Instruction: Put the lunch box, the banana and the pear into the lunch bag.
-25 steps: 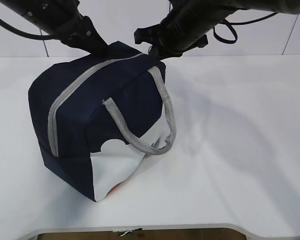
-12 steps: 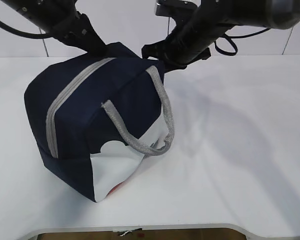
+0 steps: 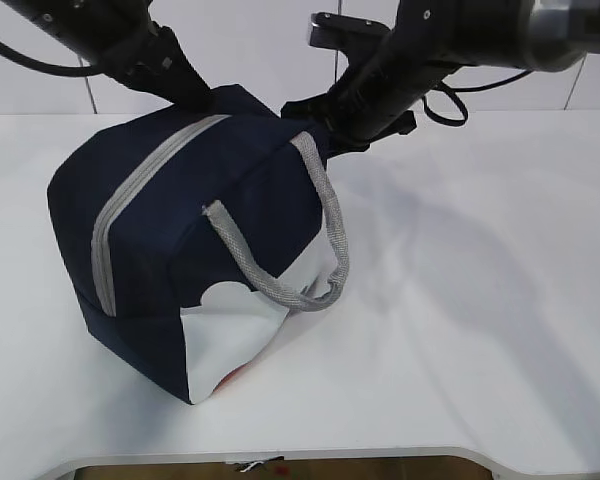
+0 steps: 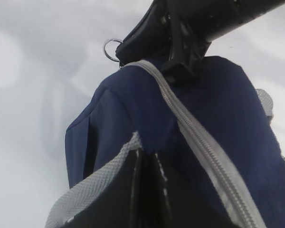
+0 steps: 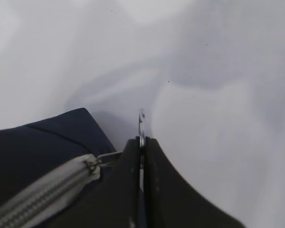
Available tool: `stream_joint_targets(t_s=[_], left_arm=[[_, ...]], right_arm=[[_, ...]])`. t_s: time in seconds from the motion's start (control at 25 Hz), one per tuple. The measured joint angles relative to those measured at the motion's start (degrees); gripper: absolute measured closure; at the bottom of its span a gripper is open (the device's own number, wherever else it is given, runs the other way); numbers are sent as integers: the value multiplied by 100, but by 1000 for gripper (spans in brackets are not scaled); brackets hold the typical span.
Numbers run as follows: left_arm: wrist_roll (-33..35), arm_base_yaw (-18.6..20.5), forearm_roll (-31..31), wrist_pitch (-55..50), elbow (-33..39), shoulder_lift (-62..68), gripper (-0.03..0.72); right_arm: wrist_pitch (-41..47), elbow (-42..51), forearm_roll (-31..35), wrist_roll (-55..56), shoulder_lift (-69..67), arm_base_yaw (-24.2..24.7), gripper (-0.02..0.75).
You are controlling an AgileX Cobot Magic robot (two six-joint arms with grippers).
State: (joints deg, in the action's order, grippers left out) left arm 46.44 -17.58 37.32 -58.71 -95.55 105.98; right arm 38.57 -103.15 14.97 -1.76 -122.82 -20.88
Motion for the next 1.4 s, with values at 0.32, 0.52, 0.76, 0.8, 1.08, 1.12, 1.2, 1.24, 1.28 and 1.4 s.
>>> stream_joint_targets(t_s=[0.32,0.52,0.76,0.8,1.08,1.12,1.2,1.24,1.28,1.4], left_arm=[[0,0,-9,-21,0,-9,671],[-10,0,-9,-43,0,-9,667],[-89,0,-9,-142,-3,-22,613],[-113,0,-9,-143,-3,-22,588],[-398,0,-125,-182,-3,-80,302],[-474,0,-229,-216,-28,-106,288],[-670,0,-484,-369,-126,-174,275],[-804,0,-632,-469,-195,-197,273],[-952,0,-787,-566,-261,-234,272],[-1389,0,-1189,-944,-508,-318,270]], right_arm=[[22,0,15,0,-4,0,721],[57,0,24,10,-4,0,671],[117,0,24,10,33,23,385],[140,-24,24,10,56,23,346],[548,-411,-183,-250,432,23,289],[660,-460,-249,-347,512,23,288],[885,-535,-364,-551,642,23,288],[1016,-561,-428,-647,716,23,288],[1133,-605,-485,-703,773,23,288],[1631,-699,-701,-862,929,23,288]])
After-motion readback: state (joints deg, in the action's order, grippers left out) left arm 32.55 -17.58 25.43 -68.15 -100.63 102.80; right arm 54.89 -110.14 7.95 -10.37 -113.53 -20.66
